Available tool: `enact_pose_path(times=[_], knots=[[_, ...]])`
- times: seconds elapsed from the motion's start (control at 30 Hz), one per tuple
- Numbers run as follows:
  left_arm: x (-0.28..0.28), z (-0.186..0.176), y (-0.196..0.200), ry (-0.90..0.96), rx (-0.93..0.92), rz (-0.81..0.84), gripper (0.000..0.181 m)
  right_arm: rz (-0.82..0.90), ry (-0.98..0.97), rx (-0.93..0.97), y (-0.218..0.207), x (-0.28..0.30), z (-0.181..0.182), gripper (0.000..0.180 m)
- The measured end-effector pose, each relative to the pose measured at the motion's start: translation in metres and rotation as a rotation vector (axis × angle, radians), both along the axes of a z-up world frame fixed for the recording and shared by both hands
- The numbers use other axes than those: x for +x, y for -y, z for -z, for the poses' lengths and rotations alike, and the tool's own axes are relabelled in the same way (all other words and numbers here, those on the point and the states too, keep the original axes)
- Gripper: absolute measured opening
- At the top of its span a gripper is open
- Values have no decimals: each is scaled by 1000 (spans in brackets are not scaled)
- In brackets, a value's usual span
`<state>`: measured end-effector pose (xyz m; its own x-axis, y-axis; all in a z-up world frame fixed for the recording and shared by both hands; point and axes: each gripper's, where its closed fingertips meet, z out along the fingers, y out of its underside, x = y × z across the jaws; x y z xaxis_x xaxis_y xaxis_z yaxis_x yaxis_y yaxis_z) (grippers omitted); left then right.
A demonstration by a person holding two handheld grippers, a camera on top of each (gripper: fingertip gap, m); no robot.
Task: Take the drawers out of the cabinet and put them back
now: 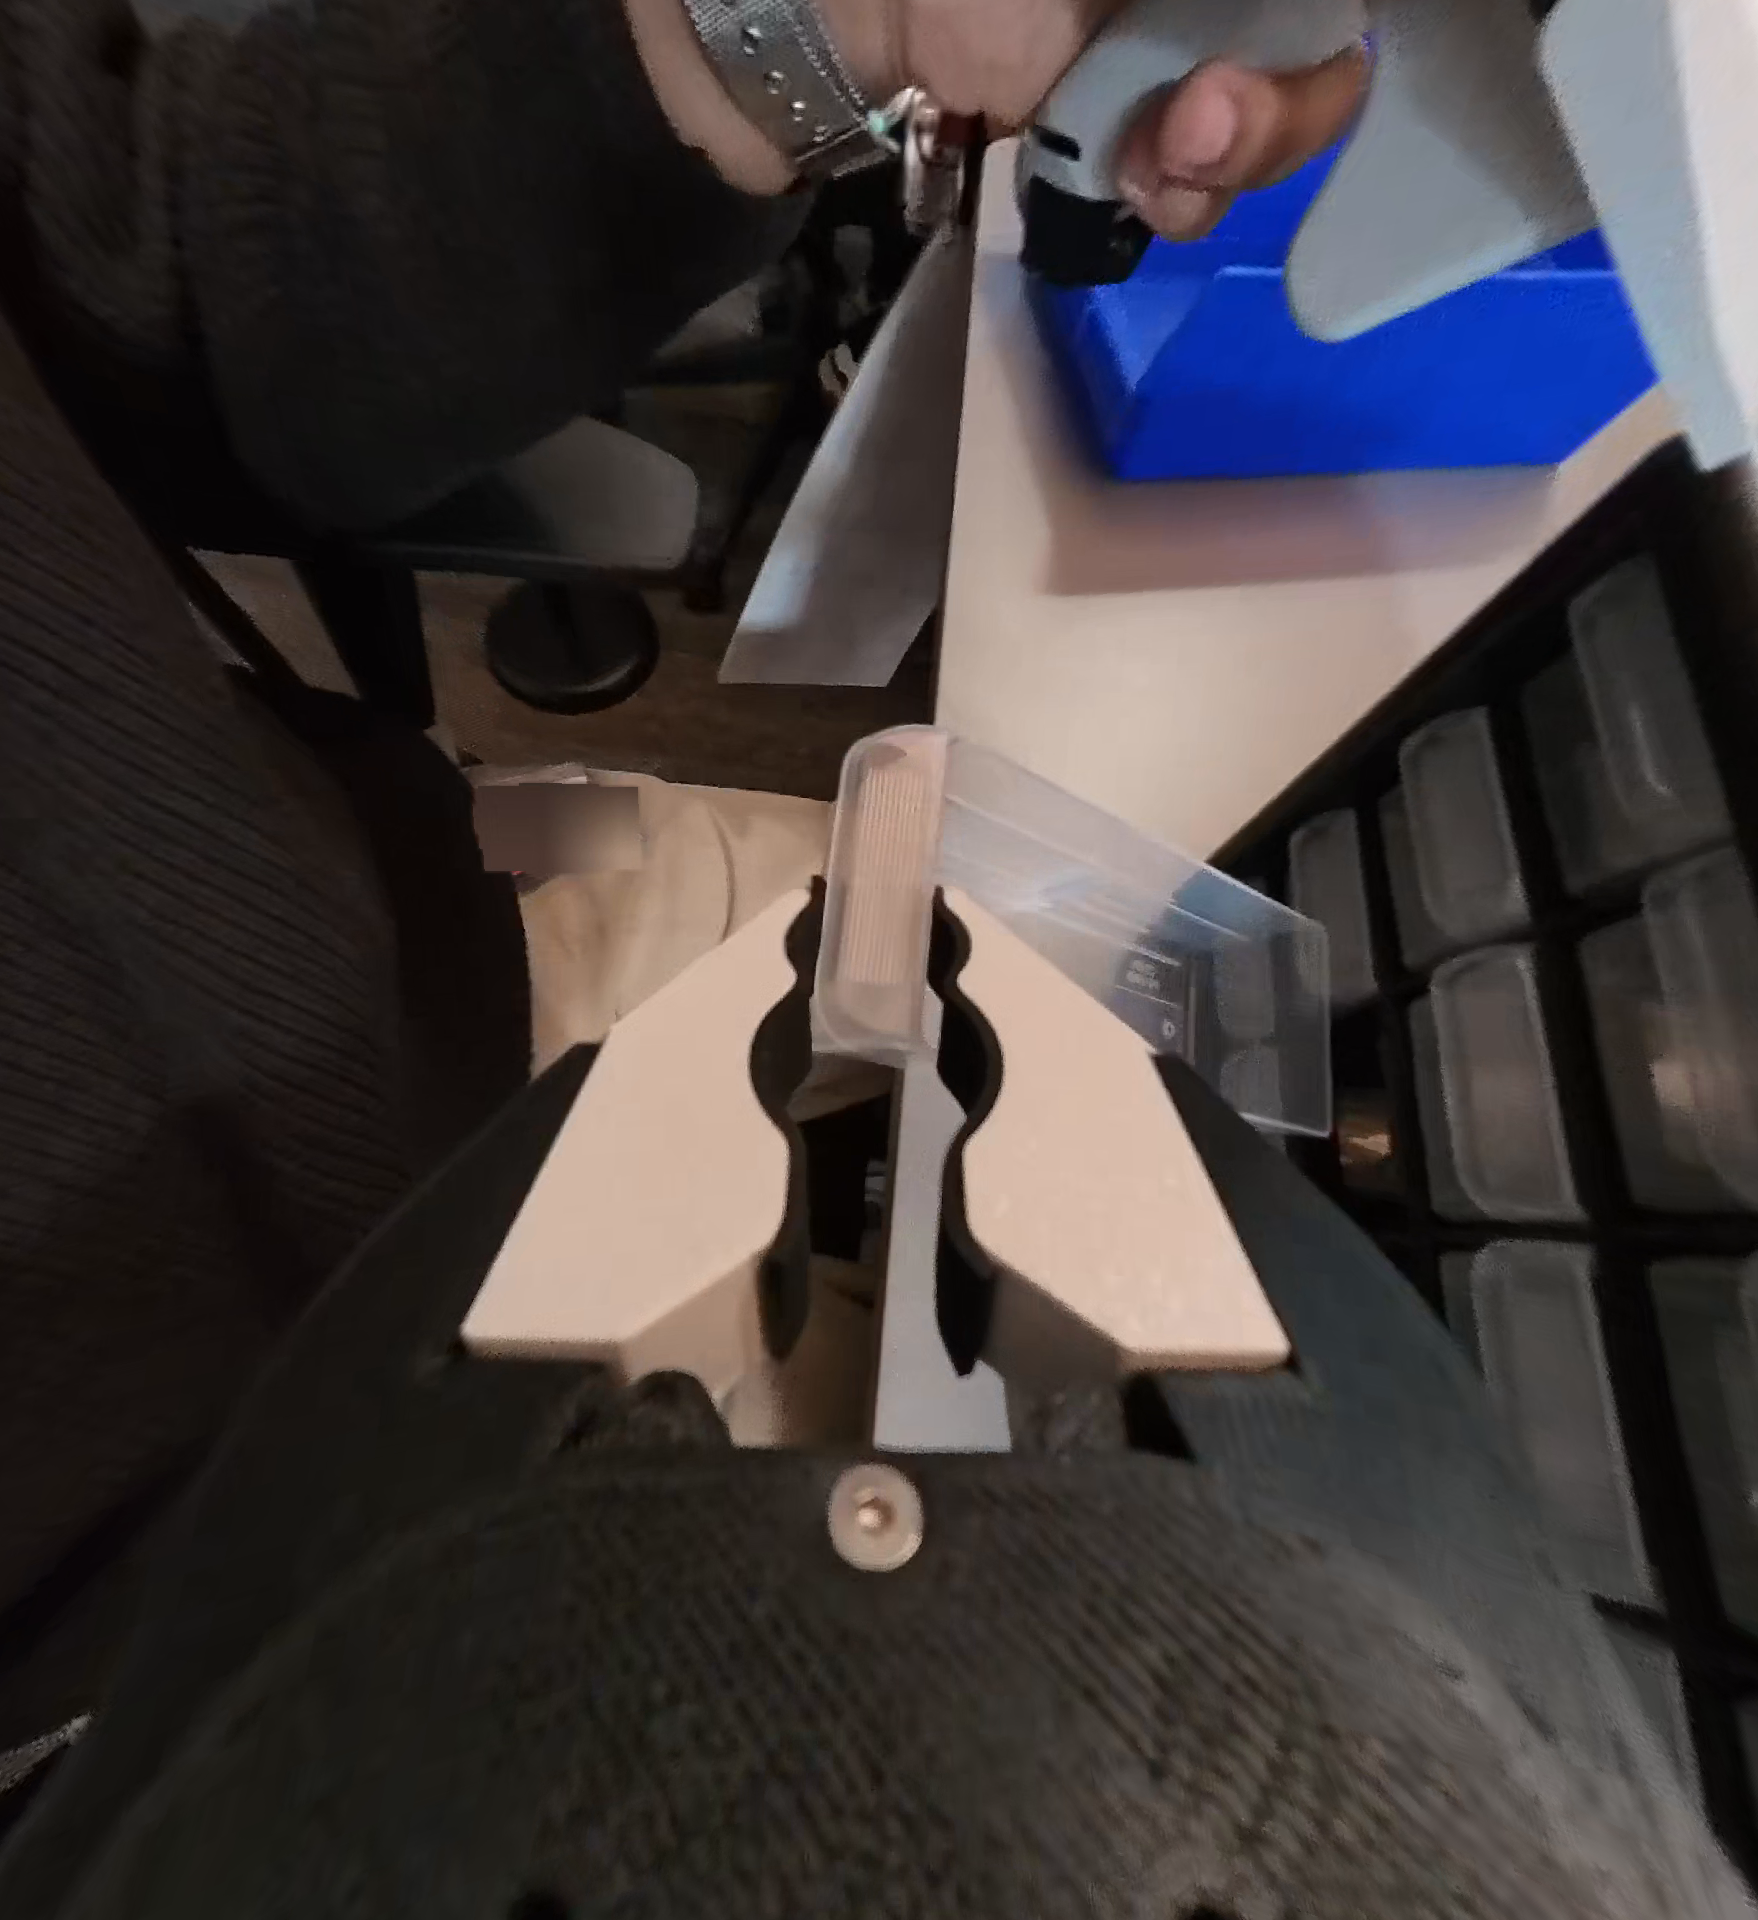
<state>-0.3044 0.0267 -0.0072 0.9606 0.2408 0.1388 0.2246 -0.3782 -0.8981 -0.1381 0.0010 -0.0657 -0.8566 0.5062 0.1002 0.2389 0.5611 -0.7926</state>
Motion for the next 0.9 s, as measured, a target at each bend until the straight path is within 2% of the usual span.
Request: enact_pose_path(times=[0.53,0.7,0.9], knots=[[3,-7,2,-33,8,6,80,45,-7,80,-16,-4,9,17],[4,-13,2,-53,32,4,78,65,-28,201,-24,-10,26,17],[2,-21,4,-57,65,-6,76,49,-75,244,-22,-15,33,18]])
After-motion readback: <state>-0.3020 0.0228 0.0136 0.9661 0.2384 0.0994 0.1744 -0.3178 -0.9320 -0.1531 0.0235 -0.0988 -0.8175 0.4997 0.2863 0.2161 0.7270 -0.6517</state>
